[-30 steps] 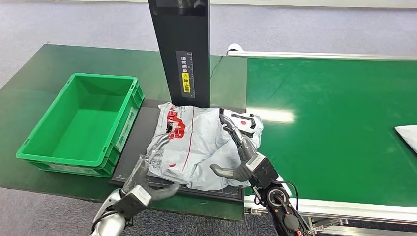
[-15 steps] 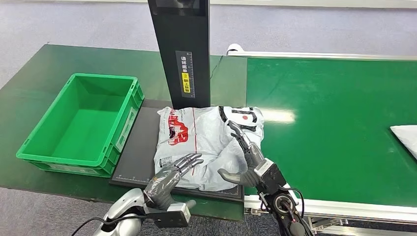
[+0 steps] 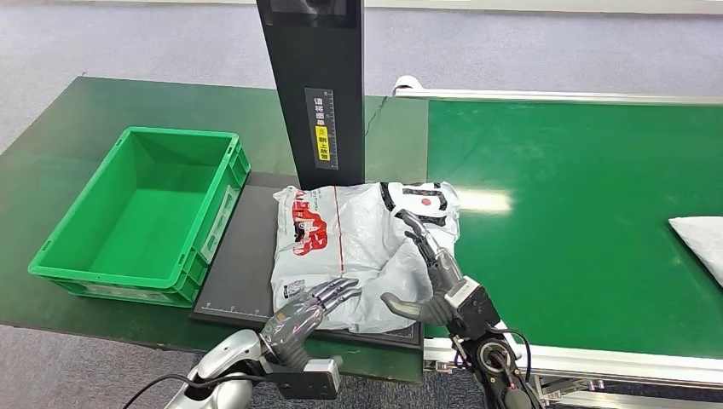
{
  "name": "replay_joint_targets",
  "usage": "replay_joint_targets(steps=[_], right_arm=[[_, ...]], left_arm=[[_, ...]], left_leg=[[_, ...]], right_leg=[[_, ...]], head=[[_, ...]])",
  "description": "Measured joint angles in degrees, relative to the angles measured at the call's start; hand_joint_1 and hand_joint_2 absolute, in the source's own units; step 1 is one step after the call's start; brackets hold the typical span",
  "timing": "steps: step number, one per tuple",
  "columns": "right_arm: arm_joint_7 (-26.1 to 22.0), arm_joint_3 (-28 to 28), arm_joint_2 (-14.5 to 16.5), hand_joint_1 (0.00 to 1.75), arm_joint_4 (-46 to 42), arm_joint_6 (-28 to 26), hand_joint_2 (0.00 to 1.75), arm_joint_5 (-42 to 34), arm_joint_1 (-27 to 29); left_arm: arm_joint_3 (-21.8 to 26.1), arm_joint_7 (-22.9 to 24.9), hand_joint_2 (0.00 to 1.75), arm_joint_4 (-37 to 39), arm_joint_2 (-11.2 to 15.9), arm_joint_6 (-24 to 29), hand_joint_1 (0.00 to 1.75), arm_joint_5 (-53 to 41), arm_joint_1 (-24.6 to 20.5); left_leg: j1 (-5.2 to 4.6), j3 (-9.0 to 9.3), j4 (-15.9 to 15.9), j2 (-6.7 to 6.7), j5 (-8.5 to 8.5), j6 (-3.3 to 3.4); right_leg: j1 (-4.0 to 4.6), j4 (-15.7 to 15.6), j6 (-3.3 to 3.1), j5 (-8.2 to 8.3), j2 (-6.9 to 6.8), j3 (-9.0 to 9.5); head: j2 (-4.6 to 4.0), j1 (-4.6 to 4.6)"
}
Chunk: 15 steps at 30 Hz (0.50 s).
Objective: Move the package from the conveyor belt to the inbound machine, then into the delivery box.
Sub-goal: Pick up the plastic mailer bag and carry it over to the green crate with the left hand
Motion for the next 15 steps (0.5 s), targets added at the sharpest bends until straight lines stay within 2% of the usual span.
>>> replay_joint_targets(steps=[10,15], right_arm=[[0.01,-0.11,0.05,0.00,-0.04,0.00,1.75,0.20,0.05],[0.12,-1.08,0.55,0.00,-0.62,0.00,1.75,1.81,1.18]], left_arm=[[-0.33,0.92,1.75,0.72,0.09,-0.08,0.00,-0.70,-0.35],[-0.58,8.99,1.75,1.93,-0.02,1.78,0.00,-6.21,-0.68]], left_leg=[[0.00,0.00,0.00,0.00,0.00,0.00],[0.00,0.00,0.00,0.00,0.00,0.00]], right_leg=[[0.00,0.00,0.00,0.00,0.00,0.00],[0.00,0.00,0.00,0.00,0.00,0.00]], head=[[0.00,0.00],[0.00,0.01]])
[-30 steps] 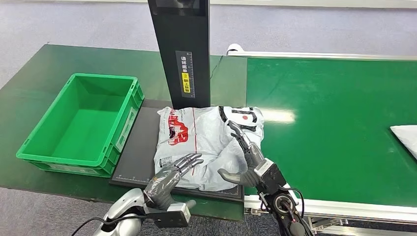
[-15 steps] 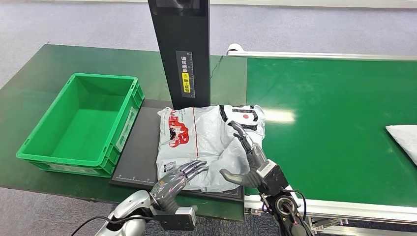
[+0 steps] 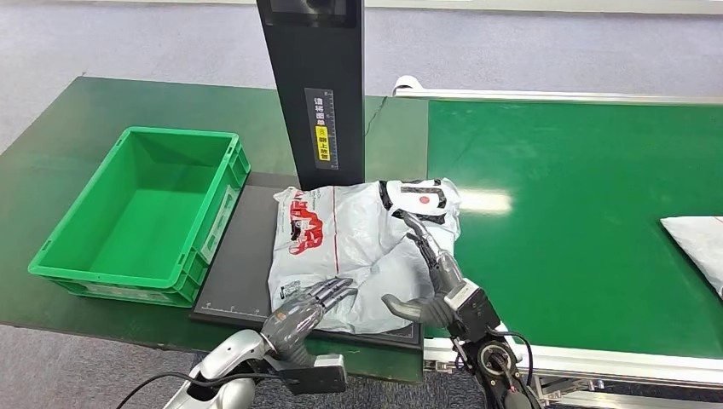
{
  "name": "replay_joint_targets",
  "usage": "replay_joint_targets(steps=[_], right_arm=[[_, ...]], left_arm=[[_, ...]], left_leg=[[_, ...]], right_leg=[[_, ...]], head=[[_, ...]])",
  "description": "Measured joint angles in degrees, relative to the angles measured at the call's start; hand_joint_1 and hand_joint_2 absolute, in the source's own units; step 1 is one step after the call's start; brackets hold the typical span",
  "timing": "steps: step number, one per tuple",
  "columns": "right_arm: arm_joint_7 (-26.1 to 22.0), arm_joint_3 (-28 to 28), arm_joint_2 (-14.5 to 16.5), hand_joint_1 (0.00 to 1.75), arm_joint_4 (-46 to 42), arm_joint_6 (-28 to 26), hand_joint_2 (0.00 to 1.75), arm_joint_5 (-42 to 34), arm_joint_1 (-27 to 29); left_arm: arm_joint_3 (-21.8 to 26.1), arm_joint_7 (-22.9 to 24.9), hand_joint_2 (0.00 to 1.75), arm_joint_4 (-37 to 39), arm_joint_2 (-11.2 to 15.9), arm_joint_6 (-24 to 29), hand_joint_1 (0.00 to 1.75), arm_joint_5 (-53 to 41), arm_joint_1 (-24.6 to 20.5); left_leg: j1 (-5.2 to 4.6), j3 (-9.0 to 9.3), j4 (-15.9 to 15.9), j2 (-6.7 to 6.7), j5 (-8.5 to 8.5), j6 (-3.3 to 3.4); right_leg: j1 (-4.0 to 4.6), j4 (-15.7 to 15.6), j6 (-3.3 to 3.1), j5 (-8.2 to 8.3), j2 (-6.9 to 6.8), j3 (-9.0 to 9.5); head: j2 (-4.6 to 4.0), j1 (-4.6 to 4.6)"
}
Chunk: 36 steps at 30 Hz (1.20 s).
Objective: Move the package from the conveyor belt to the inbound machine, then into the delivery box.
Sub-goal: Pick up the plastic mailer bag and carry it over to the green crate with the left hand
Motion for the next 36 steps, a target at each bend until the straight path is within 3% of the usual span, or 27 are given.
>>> replay_joint_targets(steps=[1,2,5,6,10,14,21,33,36], right_arm=[[0.07,-0.21,0.14,0.00,-0.27,0.00,1.75,0.35,0.37],[0.15,-0.42,0.28,0.00,-0.54,0.01,1.75,0.67,0.72],[0.52,-1.04,0.78,0.00,-1.19,0.22,1.75,1.46,1.57],[0.67,-1.17,0.95,0.00,-1.33,0.34,1.75,1.63,1.76],[1.01,-1.50,1.40,0.00,-1.61,1.02,1.75,1.58,1.97],[1.01,-1.74,1.51,0.00,-1.66,2.62,1.75,0.22,1.97],[0.43,-1.79,1.78,0.00,-1.64,3.12,1.75,-0.67,1.70],[-0.02,-1.57,1.93,0.00,-0.16,3.68,1.75,-2.13,-0.85],[-0.03,-1.34,2.07,0.00,0.74,3.39,1.75,-2.29,-1.63]], left_arm=[[0.07,2.05,1.75,0.26,-0.09,0.67,0.00,-1.36,-0.07],[0.27,4.16,1.75,0.47,-0.22,1.33,0.33,-2.69,-0.12],[1.60,9.32,1.75,0.99,-0.94,3.18,1.63,-5.02,-0.02],[2.20,10.10,1.75,1.09,-1.25,3.77,1.73,-4.93,0.26],[4.98,9.20,1.75,0.92,-2.44,7.47,1.75,-2.07,2.08],[9.39,6.60,1.75,-0.87,-3.09,15.19,1.75,2.72,3.02],[13.51,3.43,1.75,-3.48,-3.72,18.29,1.75,5.54,3.18],[13.85,-18.63,1.75,-14.78,-3.37,36.77,1.75,12.94,5.24],[13.88,-23.45,1.75,-18.22,-3.78,38.94,1.75,11.91,5.43]], left_leg=[[0.00,0.00,0.00,0.00,0.00,0.00],[0.00,0.00,0.00,0.01,0.00,0.00],[0.00,0.01,-0.01,0.02,0.00,0.00],[0.00,0.01,-0.01,0.02,0.00,0.00],[0.00,0.01,-0.01,0.09,0.02,-0.01],[0.01,-0.05,-0.02,0.15,0.20,-0.02],[0.01,-0.06,-0.02,0.05,0.37,-0.05],[0.00,-0.26,-0.02,0.04,0.31,-0.02],[0.00,-0.27,-0.02,0.04,0.31,-0.02]], right_leg=[[0.00,0.00,0.00,0.00,0.00,0.00],[0.00,0.00,0.00,0.00,0.00,0.00],[0.00,0.00,0.00,0.00,0.01,0.01],[0.00,0.00,0.00,0.00,0.02,0.02],[0.01,0.00,-0.09,0.09,0.06,-0.01],[0.01,0.00,-0.09,0.29,0.15,-0.07],[0.01,0.02,-0.09,0.39,0.10,-0.06],[0.00,0.01,-0.07,0.37,0.09,-0.26],[0.01,0.01,-0.07,0.37,0.09,-0.25]], head=[[0.00,-0.01],[0.00,-0.01],[0.00,-0.01],[0.00,-0.01],[0.00,0.02],[0.00,-0.01],[0.00,0.00],[0.00,-0.01],[0.00,-0.01]])
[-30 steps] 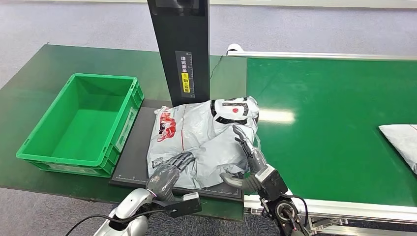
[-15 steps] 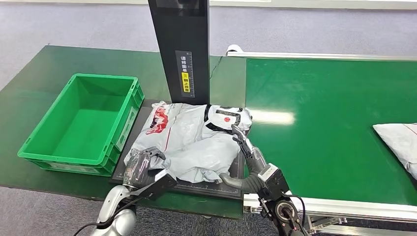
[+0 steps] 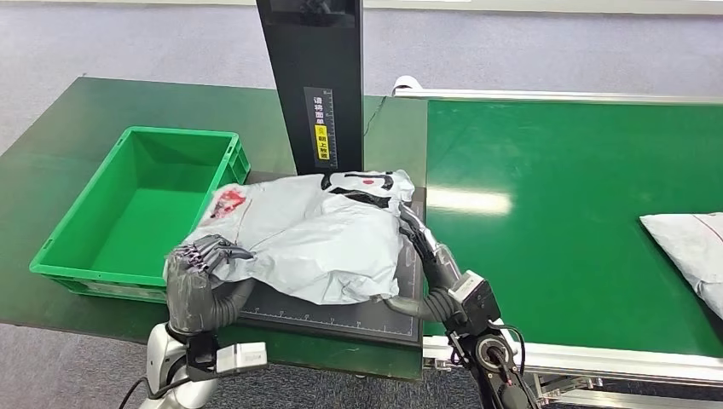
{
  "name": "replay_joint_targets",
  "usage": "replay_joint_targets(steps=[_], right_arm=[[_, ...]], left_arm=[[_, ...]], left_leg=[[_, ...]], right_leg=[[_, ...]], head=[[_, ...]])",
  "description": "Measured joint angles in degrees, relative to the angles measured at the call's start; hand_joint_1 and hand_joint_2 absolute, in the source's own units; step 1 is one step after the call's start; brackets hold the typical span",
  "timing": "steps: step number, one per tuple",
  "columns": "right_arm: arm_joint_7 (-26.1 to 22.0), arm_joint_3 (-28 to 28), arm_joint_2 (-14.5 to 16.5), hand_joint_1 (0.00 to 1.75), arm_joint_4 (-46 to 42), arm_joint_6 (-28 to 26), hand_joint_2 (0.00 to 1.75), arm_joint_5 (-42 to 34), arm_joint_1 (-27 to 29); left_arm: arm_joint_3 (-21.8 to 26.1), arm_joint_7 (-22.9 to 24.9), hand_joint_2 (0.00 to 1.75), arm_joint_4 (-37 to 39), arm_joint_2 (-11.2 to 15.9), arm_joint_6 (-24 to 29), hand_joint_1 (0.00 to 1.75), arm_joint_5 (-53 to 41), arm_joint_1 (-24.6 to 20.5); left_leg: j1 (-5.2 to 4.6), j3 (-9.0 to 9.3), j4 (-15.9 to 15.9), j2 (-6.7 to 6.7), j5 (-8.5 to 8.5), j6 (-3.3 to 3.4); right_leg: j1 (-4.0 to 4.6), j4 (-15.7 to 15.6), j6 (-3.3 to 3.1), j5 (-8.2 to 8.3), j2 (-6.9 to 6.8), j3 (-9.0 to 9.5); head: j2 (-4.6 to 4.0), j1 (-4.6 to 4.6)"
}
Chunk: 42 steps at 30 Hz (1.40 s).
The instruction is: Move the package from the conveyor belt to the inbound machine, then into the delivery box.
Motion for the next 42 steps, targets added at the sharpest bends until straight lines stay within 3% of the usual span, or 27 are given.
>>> replay_joint_targets(steps=[9,17,26,29,34,42], right_arm=[[0.01,0.05,0.31,0.00,1.90,-0.61,1.75,-0.35,-0.69],[0.29,0.15,0.31,0.00,1.91,-0.62,1.75,0.00,0.26],[1.00,0.28,0.33,0.00,1.90,-0.49,1.75,0.38,0.41],[1.04,0.31,0.35,0.00,1.90,-0.36,1.75,0.47,0.40],[0.99,0.46,0.37,0.00,1.92,-0.33,1.75,0.51,0.38],[0.49,0.76,0.38,0.00,2.16,-0.85,1.75,0.55,0.38]], left_arm=[[2.39,-1.83,1.75,-6.50,-2.69,0.22,1.75,-6.14,0.33],[13.41,-1.41,1.75,-4.44,-6.08,0.22,1.75,-13.22,-3.10],[24.77,9.93,1.75,6.27,-6.55,0.23,1.75,-22.40,-11.66],[28.64,8.01,1.75,7.44,-6.66,0.24,1.75,-22.49,-13.24],[37.11,-0.59,1.75,7.37,-8.16,0.26,1.75,-17.42,-14.85],[44.80,-1.83,1.75,3.07,-9.07,0.29,1.75,-7.43,-15.30]], left_leg=[[0.00,-0.01,0.00,0.01,0.00,0.00],[0.00,0.00,0.00,0.02,0.01,0.00],[0.00,0.00,0.00,0.04,0.04,0.00],[0.00,-0.01,0.00,0.04,0.03,0.00],[0.00,-0.02,0.00,0.05,0.02,0.00],[0.00,-0.02,0.00,0.03,0.03,0.00]], right_leg=[[0.00,0.00,0.00,0.00,0.00,-0.03],[0.00,0.00,0.00,0.00,0.01,-0.04],[0.00,0.01,0.00,0.02,0.01,-0.03],[0.00,0.01,0.00,0.02,0.02,-0.04],[0.00,0.01,0.00,0.02,0.02,-0.05],[0.01,0.01,0.00,0.02,0.01,-0.05]], head=[[0.00,0.01],[0.00,0.00],[0.00,0.01],[0.00,0.01],[0.00,0.01],[0.00,0.01]])
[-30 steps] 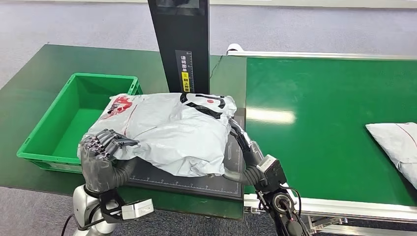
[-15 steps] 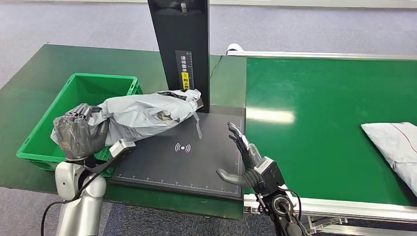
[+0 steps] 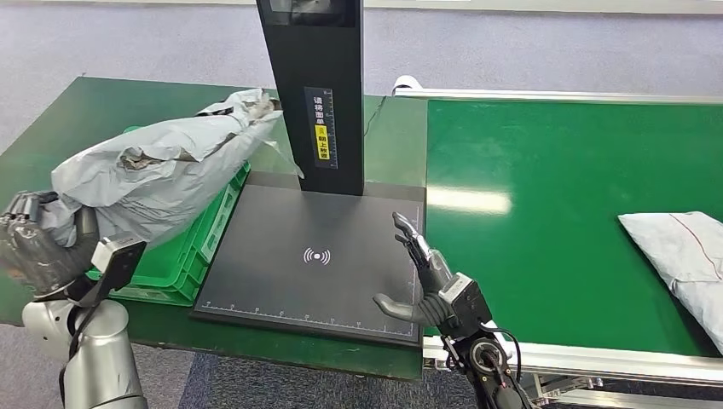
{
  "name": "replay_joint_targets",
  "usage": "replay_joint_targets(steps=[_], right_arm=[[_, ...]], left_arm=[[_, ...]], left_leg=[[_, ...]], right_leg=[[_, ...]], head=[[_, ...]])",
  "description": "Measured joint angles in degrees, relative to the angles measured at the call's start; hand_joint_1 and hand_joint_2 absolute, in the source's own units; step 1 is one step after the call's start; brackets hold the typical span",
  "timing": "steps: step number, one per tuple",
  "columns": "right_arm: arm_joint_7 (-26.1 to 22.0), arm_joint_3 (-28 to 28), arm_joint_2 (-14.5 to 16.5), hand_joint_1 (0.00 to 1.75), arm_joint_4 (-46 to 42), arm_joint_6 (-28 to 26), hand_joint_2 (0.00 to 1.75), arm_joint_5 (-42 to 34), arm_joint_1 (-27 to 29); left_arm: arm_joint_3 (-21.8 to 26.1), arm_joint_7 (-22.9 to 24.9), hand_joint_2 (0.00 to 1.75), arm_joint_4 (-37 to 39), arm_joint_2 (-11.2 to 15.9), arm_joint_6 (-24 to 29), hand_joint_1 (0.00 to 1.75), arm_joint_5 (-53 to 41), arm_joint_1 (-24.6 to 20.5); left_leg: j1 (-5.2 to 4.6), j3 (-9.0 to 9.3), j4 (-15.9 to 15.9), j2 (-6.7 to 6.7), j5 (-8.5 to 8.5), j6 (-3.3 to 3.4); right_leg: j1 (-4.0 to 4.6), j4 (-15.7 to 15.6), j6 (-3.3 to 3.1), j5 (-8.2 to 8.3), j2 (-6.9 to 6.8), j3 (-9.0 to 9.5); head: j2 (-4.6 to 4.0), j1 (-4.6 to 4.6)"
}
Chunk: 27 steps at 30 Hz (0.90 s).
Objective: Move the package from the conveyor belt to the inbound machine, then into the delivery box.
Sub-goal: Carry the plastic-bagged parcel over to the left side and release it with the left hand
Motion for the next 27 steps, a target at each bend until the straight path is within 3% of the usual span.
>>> replay_joint_targets(steps=[8,16,18,21,23,24,27], right_arm=[[-0.37,0.70,0.07,0.00,0.52,0.04,1.75,0.22,-0.32],[-0.56,0.78,0.48,0.00,0.70,0.34,1.75,0.56,-0.61],[-0.55,0.80,0.48,0.00,0.81,0.44,1.75,0.50,-0.88],[-0.50,0.83,0.46,0.00,1.17,0.70,1.75,0.47,-1.56],[-0.41,0.83,0.46,0.00,1.36,0.72,1.75,0.57,-1.79],[-0.37,0.83,0.46,0.00,1.43,0.72,1.75,0.65,-1.88],[-0.20,0.83,0.46,0.00,1.54,0.72,1.75,0.90,-2.01]], left_arm=[[2.60,-0.07,1.75,-2.88,0.29,0.01,1.75,3.14,-0.77],[2.14,0.50,1.75,3.76,0.55,-0.01,1.75,-6.84,-3.83],[-0.75,5.78,1.75,10.74,1.80,-0.50,1.75,-10.26,-5.39],[-8.26,19.18,1.75,24.97,5.03,-2.88,1.75,-15.07,-8.30],[-10.94,23.78,1.75,29.40,6.21,-3.61,1.75,-15.96,-9.02],[-12.06,26.09,1.75,31.28,6.73,-3.59,1.54,-16.65,-9.28],[-14.65,32.62,1.75,35.64,8.04,-2.36,0.24,-18.93,-9.72]], left_leg=[[0.00,0.00,0.01,-0.02,0.00,0.00],[-0.01,0.02,0.02,-0.05,0.01,0.01],[-0.01,0.03,0.02,-0.04,0.02,0.00],[-0.01,0.03,0.03,-0.03,0.03,0.00],[-0.01,0.02,0.02,-0.02,0.03,0.00],[-0.01,0.01,0.02,-0.02,0.03,0.00],[-0.01,0.01,0.02,-0.02,0.03,0.00]], right_leg=[[0.00,0.00,0.00,0.00,-0.01,-0.01],[-0.01,-0.01,0.00,0.01,-0.06,0.01],[-0.01,-0.01,0.00,0.02,-0.06,0.02],[-0.01,0.00,0.00,0.03,-0.05,0.01],[0.00,0.00,0.00,0.03,-0.05,0.01],[-0.01,0.00,0.00,0.03,-0.05,0.01],[-0.01,0.00,0.00,0.02,-0.04,0.01]], head=[[0.00,0.01],[0.00,-0.01],[0.00,-0.01],[0.00,0.00],[0.00,0.00],[0.00,0.00],[0.00,0.01]])
